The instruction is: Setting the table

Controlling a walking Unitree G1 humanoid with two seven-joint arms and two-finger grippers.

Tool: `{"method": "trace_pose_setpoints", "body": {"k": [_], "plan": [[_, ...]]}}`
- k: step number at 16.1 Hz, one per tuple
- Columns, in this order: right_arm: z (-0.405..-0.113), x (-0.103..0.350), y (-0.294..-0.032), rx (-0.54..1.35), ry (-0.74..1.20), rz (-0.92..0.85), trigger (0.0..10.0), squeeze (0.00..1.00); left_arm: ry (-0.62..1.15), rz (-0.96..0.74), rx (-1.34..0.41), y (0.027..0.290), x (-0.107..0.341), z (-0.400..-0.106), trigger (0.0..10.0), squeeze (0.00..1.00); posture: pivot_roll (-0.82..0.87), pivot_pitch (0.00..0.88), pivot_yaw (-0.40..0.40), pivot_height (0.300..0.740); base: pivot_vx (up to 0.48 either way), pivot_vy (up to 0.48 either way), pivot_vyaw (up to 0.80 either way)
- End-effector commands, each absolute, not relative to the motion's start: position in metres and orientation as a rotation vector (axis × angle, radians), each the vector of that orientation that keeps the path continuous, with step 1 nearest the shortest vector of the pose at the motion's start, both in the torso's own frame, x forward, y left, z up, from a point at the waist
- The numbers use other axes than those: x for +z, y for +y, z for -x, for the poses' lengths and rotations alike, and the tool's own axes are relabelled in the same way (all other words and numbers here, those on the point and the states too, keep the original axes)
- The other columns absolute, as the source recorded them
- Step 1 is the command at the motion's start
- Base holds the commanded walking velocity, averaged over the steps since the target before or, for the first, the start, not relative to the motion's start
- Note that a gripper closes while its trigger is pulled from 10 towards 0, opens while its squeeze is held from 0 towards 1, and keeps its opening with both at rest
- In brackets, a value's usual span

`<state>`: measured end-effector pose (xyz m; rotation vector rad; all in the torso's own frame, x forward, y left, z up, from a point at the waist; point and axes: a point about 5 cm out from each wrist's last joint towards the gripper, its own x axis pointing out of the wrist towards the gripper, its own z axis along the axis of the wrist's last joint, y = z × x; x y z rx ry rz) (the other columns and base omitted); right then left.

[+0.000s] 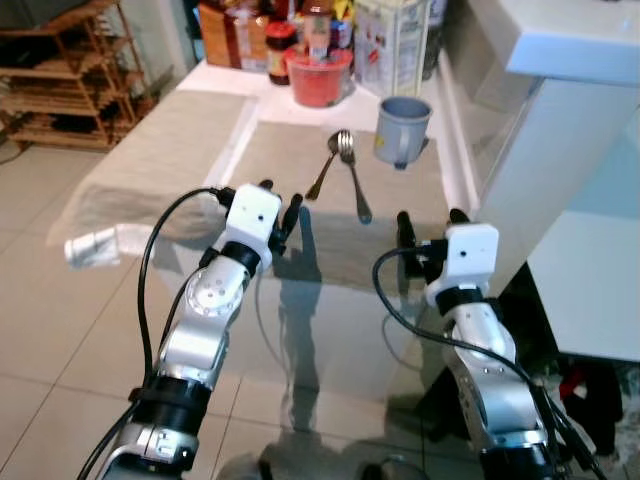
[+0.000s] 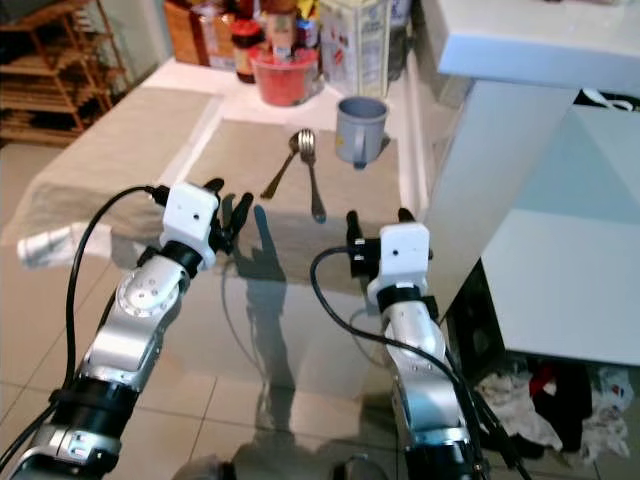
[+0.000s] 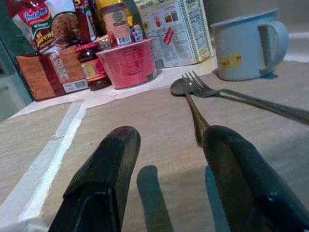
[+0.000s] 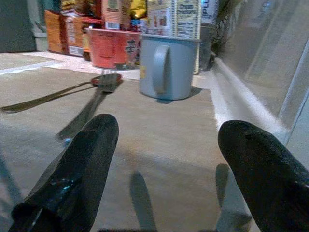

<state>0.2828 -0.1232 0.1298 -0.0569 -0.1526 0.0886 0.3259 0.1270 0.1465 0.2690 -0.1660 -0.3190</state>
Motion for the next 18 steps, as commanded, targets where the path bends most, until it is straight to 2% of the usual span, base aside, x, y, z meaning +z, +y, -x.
{"method": "trace_pose_setpoints", "body": {"k": [1,3,8,15,18], "plan": [[-0.2820,0.1312,-0.1249,0.088,-0.156,0.054,10.0,0.00,-0.178,-0.274,-0.323,0.1259,0.1495,-0.3288,10.0,0.00,0.03,0.000,0.018,0.669,0.000,0.000,-0.41],[-0.2810,0.1330,-0.1241,0.097,-0.175,0.082,10.0,0.00,-0.175,-0.281,-0.318,0.1265,0.1486,-0.3297,10.0,0.00,0.03,0.000,0.017,0.655,0.000,0.000,0.00],[-0.2810,0.1339,-0.1198,0.112,-0.186,0.069,10.0,0.00,-0.163,-0.303,-0.319,0.1273,0.1461,-0.3298,10.0,0.00,0.03,0.000,0.018,0.655,0.000,0.000,0.00],[-0.2831,0.1364,-0.1204,0.111,-0.204,0.046,10.0,0.00,-0.173,-0.305,-0.325,0.1274,0.1483,-0.3307,10.0,0.00,0.04,0.000,0.024,0.727,0.000,0.000,0.00],[-0.2824,0.1348,-0.1208,0.108,-0.201,0.039,10.0,0.00,-0.170,-0.305,-0.334,0.1267,0.1476,-0.3299,10.0,0.00,0.04,0.000,0.028,0.740,0.000,0.000,0.00]]}}
